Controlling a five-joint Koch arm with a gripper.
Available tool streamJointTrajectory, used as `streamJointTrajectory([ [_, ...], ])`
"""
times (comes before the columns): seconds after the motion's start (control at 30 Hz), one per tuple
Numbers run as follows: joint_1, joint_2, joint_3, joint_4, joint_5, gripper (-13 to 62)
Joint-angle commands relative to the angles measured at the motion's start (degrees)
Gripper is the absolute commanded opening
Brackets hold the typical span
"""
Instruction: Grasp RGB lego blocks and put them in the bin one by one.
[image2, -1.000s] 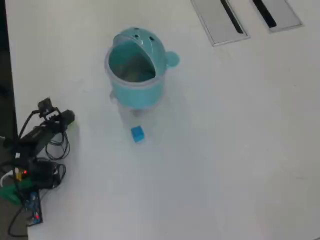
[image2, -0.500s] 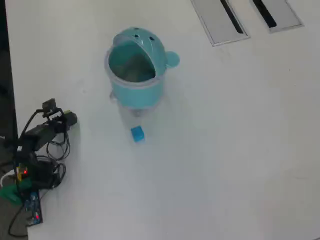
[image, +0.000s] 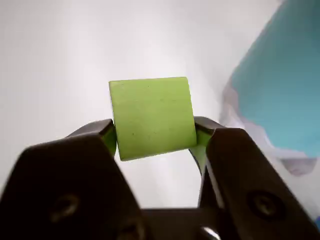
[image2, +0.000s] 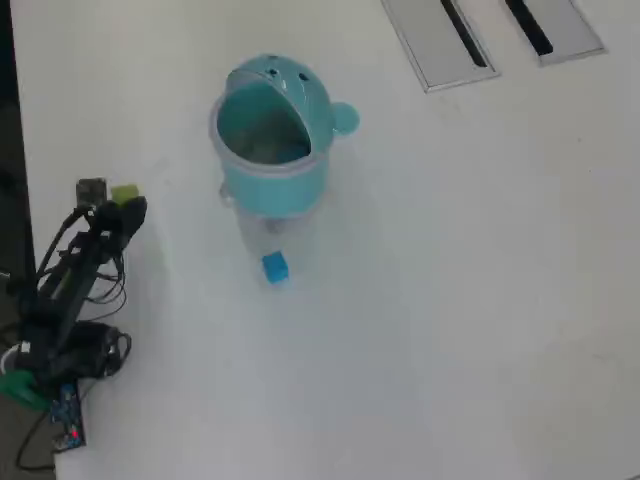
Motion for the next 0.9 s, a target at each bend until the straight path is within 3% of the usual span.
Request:
streamJointTrajectory([
  [0.0, 1.76, 2.46, -8.44, -1.41, 2.72, 7.1],
  [0.47, 10.63, -11.16, -34.01, -16.96, 10.28, 7.0],
  [0.53, 16.44, -22.15, -42.80, -25.84, 16.35, 7.0],
  [0.87, 24.26, -34.89, -57.57, -26.54, 22.68, 7.1],
])
